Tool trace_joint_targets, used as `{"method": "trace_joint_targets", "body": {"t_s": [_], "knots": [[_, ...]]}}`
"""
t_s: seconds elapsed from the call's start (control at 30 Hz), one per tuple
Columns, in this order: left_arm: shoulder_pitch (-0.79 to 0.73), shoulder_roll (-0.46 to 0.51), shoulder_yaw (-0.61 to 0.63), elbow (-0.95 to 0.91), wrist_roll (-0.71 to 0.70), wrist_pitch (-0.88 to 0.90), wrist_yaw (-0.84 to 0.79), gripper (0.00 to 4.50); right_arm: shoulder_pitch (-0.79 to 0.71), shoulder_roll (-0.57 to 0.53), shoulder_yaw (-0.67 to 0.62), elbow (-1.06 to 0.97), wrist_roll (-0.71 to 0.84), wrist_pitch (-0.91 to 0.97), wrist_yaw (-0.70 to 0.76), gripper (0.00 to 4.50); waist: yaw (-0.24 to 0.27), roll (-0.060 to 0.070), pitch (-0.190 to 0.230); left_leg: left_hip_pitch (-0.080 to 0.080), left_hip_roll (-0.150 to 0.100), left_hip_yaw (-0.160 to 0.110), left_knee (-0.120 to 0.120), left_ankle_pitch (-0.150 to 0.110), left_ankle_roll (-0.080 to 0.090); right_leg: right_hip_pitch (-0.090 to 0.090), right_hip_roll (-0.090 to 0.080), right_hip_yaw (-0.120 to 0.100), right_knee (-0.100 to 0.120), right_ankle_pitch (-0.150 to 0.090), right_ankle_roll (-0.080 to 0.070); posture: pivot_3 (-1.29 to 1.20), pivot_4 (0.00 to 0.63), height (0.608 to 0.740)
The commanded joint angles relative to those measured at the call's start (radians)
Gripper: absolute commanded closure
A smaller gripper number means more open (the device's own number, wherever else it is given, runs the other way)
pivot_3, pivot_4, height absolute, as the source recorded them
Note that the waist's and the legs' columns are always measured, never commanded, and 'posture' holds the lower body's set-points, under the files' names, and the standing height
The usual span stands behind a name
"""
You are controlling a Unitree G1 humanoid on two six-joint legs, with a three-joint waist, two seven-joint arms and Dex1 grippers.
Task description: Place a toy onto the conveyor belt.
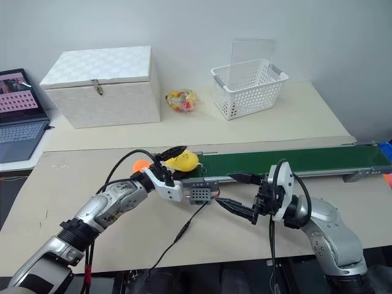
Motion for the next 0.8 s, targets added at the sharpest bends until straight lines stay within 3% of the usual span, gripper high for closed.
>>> {"method": "trace_joint_targets", "body": {"t_s": [0.03,0.8], "knots": [[0.015,-0.01,0.009,-0.014,-0.002,-0.005,-0.01,0.04,-0.016,0.004,-0.017,-0.032,0.007,-0.013,-0.002,0.0,0.0,0.0,0.0,0.0,0.0,0.0,0.0,0.0,0.0,0.0,0.0,0.0,0.0,0.0,0.0,0.0,0.15,0.74],[-0.018,-0.083,0.071,-0.062,-0.192,-0.094,-0.136,0.04,-0.025,0.023,-0.009,-0.035,0.001,-0.011,-0.008,0.0,-0.001,0.0,0.0,-0.001,0.0,0.0,0.001,0.0,0.0,0.0,0.0,0.0,0.0,0.0,0.0,0.0,0.15,0.74]]}}
